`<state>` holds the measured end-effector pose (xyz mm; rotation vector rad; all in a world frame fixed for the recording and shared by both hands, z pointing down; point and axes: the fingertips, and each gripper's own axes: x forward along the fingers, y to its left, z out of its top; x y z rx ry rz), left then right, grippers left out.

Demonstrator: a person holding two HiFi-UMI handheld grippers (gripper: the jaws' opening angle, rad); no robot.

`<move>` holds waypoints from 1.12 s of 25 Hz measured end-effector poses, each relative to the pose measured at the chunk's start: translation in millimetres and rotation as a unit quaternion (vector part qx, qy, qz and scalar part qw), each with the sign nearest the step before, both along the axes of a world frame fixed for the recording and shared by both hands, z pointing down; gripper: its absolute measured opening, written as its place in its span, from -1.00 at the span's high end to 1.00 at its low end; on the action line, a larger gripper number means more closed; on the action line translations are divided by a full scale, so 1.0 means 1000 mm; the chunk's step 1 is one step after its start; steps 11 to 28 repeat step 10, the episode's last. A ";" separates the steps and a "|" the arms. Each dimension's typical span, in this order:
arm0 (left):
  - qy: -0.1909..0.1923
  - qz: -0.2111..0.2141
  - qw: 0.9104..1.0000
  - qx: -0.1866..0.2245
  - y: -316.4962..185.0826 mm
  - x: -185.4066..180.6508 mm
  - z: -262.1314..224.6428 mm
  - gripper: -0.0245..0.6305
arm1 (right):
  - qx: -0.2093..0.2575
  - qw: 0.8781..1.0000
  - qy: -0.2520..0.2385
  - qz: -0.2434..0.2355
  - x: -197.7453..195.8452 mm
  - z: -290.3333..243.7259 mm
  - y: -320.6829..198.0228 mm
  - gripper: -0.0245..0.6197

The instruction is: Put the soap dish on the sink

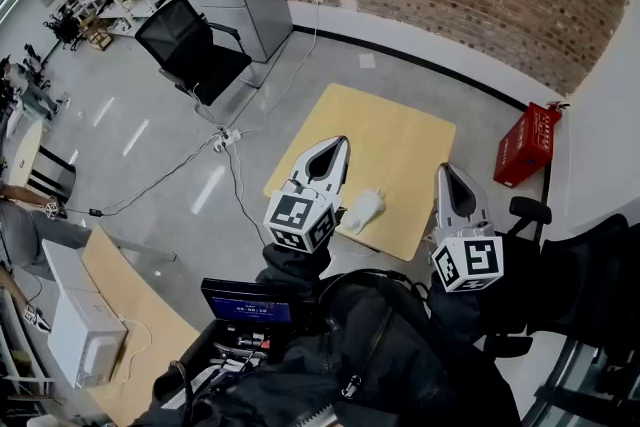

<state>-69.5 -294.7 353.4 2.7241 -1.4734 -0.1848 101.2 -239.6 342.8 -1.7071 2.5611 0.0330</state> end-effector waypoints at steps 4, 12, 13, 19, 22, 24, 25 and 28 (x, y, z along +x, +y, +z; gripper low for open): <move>-0.003 0.003 1.000 -0.006 0.000 0.002 0.001 0.92 | 0.000 1.000 0.001 -0.002 -0.001 0.000 -0.001 0.91; -0.006 0.003 1.000 -0.008 -0.002 0.002 0.002 0.93 | -0.001 1.000 0.000 -0.001 0.000 0.001 -0.002 0.91; -0.006 0.003 1.000 -0.008 -0.002 0.002 0.002 0.93 | -0.001 1.000 0.000 -0.001 0.000 0.001 -0.002 0.91; -0.006 0.003 1.000 -0.008 -0.002 0.002 0.002 0.93 | -0.001 1.000 0.000 -0.001 0.000 0.001 -0.002 0.91; -0.006 0.003 1.000 -0.008 -0.002 0.002 0.002 0.93 | -0.001 1.000 0.000 -0.001 0.000 0.001 -0.002 0.91; -0.006 0.003 1.000 -0.008 -0.002 0.002 0.002 0.93 | -0.001 1.000 0.000 -0.001 0.000 0.001 -0.002 0.91; -0.006 0.003 1.000 -0.008 -0.002 0.002 0.002 0.93 | -0.001 1.000 0.000 -0.001 0.000 0.001 -0.002 0.91; -0.006 0.003 1.000 -0.008 -0.002 0.002 0.002 0.93 | -0.001 1.000 0.000 -0.001 0.000 0.001 -0.002 0.91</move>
